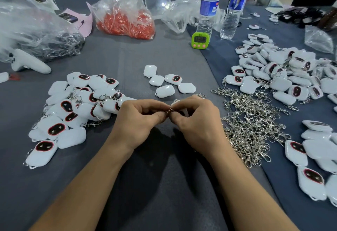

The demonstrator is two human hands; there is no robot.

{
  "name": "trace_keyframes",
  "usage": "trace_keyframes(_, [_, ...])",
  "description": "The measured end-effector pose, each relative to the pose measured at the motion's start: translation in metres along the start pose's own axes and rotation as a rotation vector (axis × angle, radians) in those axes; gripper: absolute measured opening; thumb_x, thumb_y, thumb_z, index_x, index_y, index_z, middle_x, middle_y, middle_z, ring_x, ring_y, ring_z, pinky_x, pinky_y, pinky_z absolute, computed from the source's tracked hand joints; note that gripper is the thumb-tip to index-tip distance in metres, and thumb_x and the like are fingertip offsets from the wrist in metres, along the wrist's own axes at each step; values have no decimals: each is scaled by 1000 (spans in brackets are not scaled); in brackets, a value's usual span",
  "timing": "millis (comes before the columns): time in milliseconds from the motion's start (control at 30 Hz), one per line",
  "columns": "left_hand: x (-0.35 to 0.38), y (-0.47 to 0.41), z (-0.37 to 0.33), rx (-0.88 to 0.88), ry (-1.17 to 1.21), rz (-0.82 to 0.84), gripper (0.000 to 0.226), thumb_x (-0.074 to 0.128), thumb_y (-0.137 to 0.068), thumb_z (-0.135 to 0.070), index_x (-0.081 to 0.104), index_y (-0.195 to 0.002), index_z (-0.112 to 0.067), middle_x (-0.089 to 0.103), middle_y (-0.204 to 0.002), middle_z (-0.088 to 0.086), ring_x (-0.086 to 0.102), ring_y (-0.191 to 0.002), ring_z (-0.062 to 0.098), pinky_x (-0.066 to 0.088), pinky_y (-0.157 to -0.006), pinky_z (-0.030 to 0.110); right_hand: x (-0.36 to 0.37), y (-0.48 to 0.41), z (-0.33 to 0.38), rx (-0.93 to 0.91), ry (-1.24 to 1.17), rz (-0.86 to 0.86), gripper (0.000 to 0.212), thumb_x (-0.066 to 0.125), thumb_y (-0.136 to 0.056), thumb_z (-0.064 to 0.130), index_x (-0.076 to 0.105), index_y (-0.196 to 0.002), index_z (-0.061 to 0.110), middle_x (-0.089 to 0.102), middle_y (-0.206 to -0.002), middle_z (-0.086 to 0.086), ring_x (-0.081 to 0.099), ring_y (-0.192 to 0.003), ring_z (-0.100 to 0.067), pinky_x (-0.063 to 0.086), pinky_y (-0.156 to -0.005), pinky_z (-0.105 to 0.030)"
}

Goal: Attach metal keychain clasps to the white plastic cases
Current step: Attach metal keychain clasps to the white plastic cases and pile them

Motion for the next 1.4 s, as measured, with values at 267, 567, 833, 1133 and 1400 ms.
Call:
trace_keyframes(267, [-13, 5, -4, 2, -211, -173, 15, 78, -78, -28, 80, -88, -39, 76, -81, -18, 69, -73, 5, 53, -71, 19, -6, -4, -15, 112, -35, -40, 22, 83, -78, 32, 71, -62, 41, 59, -61, 27, 53, -63, 0, 35, -57, -17])
trace_keyframes(567, [-4, 9, -26, 191, -444, -152, 20, 85, -78, -26, 79, -84, -43, 72, -81, -26, 67, -83, -3, 48, -71, 9, -7, -1, -4, 12, 145, -47, 14, 85, -76, 26, 76, -70, 35, 64, -79, 12, 58, -83, 4, 37, -64, -5])
trace_keyframes(833, [-8, 11, -31, 221, -478, -208, 10, 75, -73, -37, 78, -81, -42, 69, -81, -32, 65, -81, -3, 47, -67, 10, -7, 0, -1, -20, 47, -79, 15, 83, -79, 18, 77, -75, 32, 67, -86, 14, 59, -85, 3, 38, -70, -6])
trace_keyframes(1133, [-4, 9, -33, 234, -410, -145, 19, 82, -73, -22, 77, -77, -40, 68, -73, -31, 58, -62, -10, 37, -55, 1, -7, 0, 1, -54, 1, -73, 16, 81, -80, 13, 78, -78, 29, 67, -86, 13, 57, -75, 4, 36, -66, -8])
trace_keyframes(1400, [-3, 5, -22, 144, -264, -65, 18, 81, -72, -17, 79, -71, -34, 64, -54, -20, 48, -43, -3, 33, -45, 5, -6, 1, 10, -101, -1, -38, 18, 81, -80, 10, 79, -77, 28, 68, -88, 12, 63, -87, -3, 42, -72, -11])
Point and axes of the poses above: each hand's wrist, its own y-axis away from the middle knuckle, its own x-axis out of the palm, z = x × y, the point moved 10 cm from there along -y, towards the middle knuckle
